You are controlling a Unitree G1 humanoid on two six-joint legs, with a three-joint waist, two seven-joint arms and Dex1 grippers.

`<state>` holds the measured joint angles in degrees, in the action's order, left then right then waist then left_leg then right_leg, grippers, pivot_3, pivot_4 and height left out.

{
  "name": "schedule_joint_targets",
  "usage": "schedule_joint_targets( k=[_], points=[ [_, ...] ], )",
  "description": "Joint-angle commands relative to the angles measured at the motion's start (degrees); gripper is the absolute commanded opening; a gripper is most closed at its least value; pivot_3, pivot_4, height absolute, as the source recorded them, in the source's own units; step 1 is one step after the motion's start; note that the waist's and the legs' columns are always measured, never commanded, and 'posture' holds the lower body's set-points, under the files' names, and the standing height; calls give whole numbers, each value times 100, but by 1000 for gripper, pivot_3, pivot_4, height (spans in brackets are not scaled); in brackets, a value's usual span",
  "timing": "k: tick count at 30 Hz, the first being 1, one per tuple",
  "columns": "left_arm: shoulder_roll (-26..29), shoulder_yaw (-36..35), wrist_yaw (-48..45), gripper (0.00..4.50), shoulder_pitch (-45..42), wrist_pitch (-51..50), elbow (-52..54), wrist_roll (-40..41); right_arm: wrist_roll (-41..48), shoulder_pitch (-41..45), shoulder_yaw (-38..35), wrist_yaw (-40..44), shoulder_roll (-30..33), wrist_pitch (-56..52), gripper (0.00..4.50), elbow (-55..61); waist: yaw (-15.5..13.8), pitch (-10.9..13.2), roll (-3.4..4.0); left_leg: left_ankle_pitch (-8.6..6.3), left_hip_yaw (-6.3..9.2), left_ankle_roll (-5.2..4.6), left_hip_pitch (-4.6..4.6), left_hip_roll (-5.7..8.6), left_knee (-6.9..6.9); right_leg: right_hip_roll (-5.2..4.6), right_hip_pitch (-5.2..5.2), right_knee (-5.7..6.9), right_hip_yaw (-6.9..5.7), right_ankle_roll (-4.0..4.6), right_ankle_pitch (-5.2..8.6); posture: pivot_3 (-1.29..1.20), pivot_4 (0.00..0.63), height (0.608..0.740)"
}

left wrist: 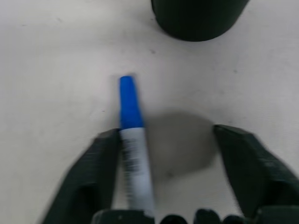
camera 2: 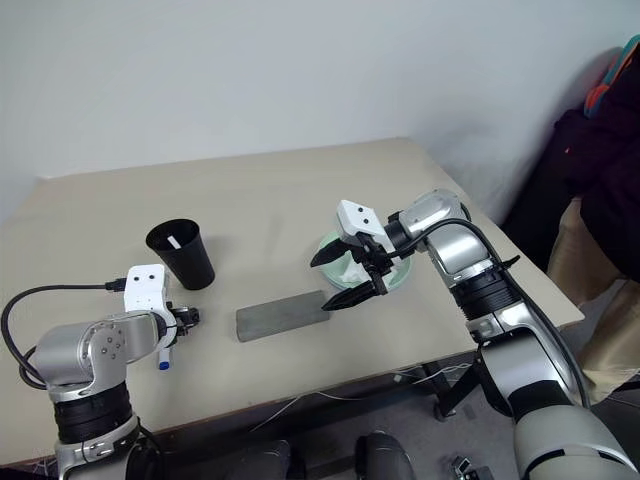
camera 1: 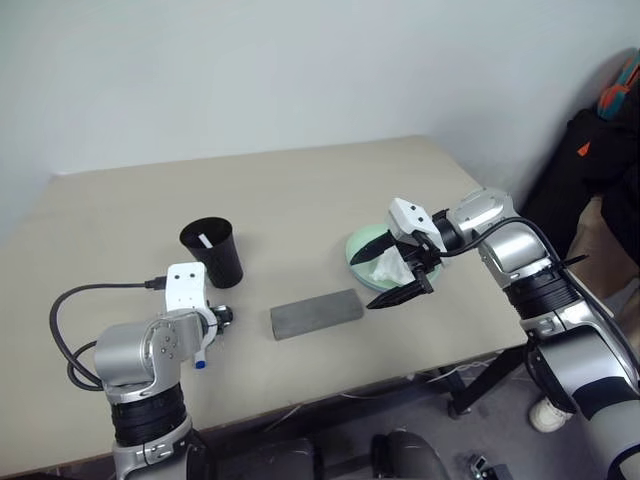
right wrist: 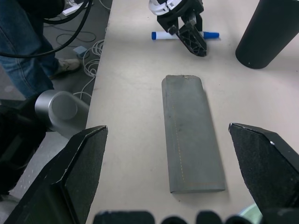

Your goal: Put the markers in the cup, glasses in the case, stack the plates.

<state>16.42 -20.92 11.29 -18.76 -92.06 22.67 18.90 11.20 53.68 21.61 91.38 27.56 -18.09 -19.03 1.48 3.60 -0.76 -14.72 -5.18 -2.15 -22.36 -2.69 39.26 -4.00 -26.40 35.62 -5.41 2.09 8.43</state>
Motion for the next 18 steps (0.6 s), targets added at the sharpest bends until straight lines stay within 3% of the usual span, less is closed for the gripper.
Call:
schedule_joint_targets(
  k=[1, 6, 14, 18],
  points=[
    [-1, -147, 110, 1826, -10, -44, -15, -133, 54, 90, -113, -28, -16, 41, 4500, 192, 8, 0, 0, 0, 1, 0, 1, 0, 0, 1, 0, 1, 0, 0, 0, 0, 0, 737],
    [131, -39, 36, 116, 163, -44, -30, -69, 49, 102, -116, -28, -14, 48, 4500, 181, 7, 0, 1, 0, 5, 1, 7, 1, -3, 1, 3, 4, -1, 0, 0, 0, 0, 737],
    [1811, 1379, -1566, 116, 395, -44, 429, 1070, 43, 118, -118, -20, -14, 45, 4500, 164, 45, 1, 2, -1, 0, 3, 13, -2, -10, -1, -1, 2, -1, 2, 1, 0, 0, 737],
    [2338, 1563, -2552, 116, 245, 217, 940, 1583, 37, 141, -111, -10, -30, 62, 4500, 128, 24, 2, 3, -1, 5, 3, -3, -3, -12, -6, -11, -4, -1, 3, 2, 0, 0, 737]
  ],
)
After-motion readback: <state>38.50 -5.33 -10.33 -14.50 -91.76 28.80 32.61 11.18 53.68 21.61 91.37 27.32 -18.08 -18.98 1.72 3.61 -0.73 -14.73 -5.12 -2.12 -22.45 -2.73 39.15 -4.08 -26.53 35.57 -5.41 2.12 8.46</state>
